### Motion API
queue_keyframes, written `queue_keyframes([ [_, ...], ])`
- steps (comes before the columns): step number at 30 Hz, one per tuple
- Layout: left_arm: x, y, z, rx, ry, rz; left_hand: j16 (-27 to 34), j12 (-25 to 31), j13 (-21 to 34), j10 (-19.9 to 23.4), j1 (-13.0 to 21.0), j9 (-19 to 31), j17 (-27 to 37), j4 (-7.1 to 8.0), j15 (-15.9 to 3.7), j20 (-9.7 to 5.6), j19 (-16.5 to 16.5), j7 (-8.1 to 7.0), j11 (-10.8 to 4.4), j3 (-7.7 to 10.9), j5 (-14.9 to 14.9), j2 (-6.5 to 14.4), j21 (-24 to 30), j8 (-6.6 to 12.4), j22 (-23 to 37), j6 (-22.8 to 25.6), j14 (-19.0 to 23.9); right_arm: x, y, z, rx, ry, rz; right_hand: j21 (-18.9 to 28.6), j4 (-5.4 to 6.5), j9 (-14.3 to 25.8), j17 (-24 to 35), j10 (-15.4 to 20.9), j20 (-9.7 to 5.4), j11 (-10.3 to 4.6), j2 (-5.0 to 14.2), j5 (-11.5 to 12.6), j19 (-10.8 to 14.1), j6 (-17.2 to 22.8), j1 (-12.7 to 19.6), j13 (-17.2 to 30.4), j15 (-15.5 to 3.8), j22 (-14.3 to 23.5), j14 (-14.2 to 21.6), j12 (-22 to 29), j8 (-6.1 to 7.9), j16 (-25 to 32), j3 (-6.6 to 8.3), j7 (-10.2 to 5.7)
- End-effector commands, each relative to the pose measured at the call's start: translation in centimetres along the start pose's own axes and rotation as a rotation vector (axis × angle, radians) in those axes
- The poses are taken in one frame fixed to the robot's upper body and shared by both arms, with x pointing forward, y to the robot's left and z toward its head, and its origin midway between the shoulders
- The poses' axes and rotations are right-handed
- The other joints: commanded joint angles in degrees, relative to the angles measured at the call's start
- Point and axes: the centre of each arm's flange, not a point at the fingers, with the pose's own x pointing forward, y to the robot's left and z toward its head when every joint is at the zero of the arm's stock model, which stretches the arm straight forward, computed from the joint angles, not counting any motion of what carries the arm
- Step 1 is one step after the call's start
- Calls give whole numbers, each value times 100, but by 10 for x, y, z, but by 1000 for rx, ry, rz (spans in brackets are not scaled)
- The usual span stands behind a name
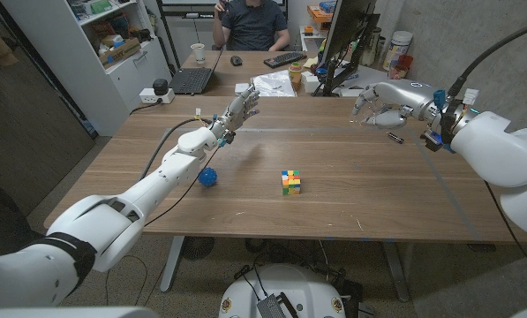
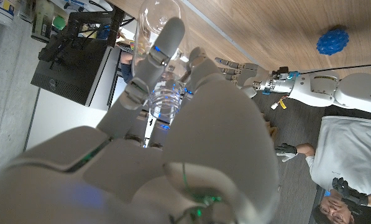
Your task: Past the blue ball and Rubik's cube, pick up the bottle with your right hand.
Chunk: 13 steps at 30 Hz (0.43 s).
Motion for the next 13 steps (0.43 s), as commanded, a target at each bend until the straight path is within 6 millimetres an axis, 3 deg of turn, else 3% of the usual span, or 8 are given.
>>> queue_keyframes([
  [1,2,0,0,1,5,1,30,27,31,-266,-29,31,19,0,30,39,32,11,7,-32,38,58,-2,25,25,3,-364,1,0,-3,5,0,-2,23,107,30,1736,241,-62,189,760,28,-117,100,704,865,-1805,14,2397,448,26,602,134,73],
  [13,2,4,0,3,3,5,32,26,31,-270,-25,31,19,-3,23,33,35,8,14,-51,41,59,-5,27,25,8,-361,5,0,-4,11,-2,-4,49,109,28,1761,247,-63,200,758,41,-125,109,692,852,-1801,11,2415,445,28,556,146,77],
])
